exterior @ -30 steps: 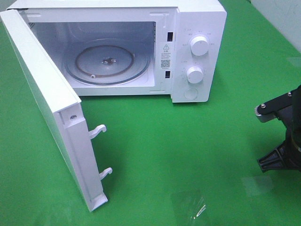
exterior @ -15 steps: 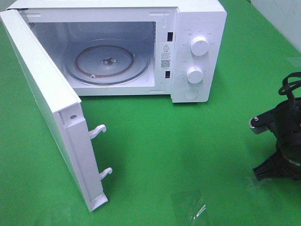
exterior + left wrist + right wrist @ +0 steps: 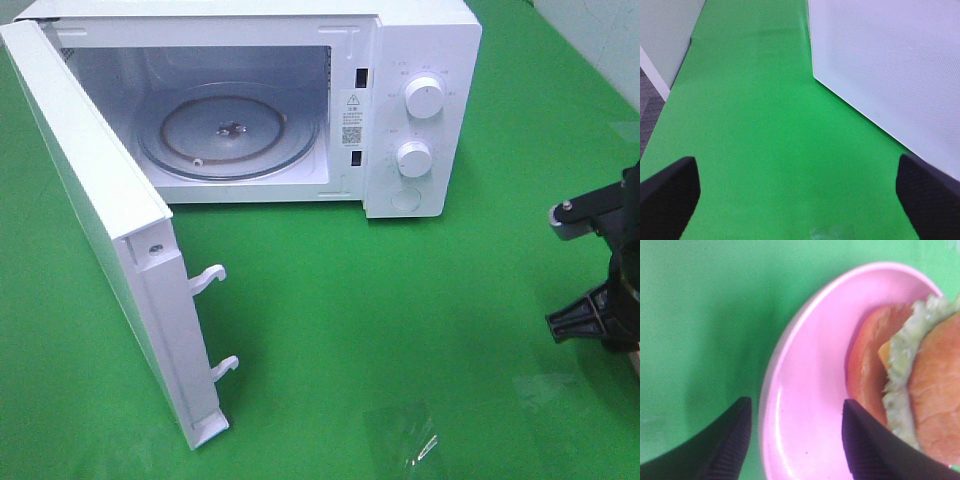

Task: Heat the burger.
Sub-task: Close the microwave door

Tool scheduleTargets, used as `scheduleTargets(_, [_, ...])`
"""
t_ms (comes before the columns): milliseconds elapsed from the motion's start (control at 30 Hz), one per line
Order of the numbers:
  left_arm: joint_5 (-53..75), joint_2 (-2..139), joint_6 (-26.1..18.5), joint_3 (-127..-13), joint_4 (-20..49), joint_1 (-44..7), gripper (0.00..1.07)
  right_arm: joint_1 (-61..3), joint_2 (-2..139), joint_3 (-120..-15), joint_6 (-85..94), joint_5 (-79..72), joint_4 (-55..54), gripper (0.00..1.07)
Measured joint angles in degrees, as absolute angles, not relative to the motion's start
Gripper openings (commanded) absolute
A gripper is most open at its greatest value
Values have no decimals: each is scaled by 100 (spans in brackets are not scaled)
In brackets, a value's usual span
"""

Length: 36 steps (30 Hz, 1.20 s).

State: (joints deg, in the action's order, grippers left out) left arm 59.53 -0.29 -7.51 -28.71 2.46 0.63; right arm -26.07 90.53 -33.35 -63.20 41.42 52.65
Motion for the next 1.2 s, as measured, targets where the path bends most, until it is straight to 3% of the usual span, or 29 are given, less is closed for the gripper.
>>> scheduleTargets(333, [5953, -29, -751, -2871, 246, 63, 100, -2607, 7448, -3913, -4698, 4148, 4326, 60])
scheduleTargets(667, [5953, -29, -751, -2871, 246, 63, 100, -2607, 5460, -4062, -1879, 4715, 1896, 77])
scheduleTargets(1200, [5953, -29, -751, -2871, 246, 63, 100, -2607, 3633, -4062, -1484, 6314, 1473, 76])
